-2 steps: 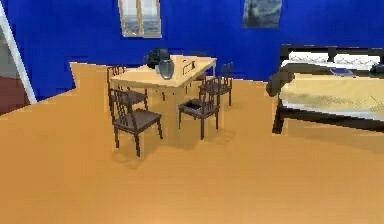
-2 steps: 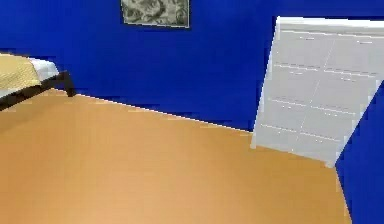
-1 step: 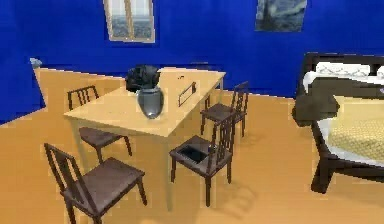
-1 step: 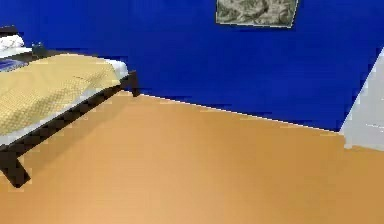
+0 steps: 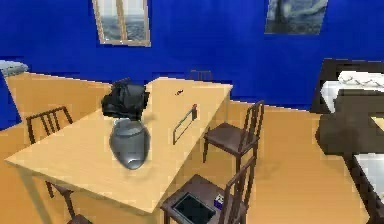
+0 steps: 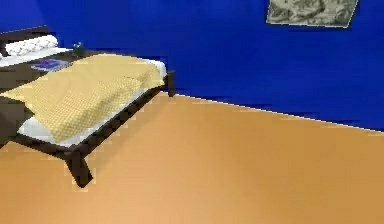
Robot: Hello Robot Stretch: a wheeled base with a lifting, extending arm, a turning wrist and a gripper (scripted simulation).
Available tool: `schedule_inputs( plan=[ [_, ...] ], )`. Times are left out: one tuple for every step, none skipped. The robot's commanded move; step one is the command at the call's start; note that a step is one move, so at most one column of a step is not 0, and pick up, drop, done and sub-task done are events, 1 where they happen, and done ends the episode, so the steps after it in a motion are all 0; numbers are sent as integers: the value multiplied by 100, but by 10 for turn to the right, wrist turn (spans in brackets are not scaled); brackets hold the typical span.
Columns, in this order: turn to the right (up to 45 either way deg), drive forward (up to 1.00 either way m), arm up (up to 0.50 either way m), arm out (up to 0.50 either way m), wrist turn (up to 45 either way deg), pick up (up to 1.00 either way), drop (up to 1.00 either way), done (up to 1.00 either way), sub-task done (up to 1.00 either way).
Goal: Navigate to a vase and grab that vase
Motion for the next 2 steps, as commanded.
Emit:
schedule_inputs(
  plan=[
    [-450, 0, 0, 0, 0, 0, 0, 0, 0],
    [-450, 0, 0, 0, 0, 0, 0, 0, 0]
  ],
)
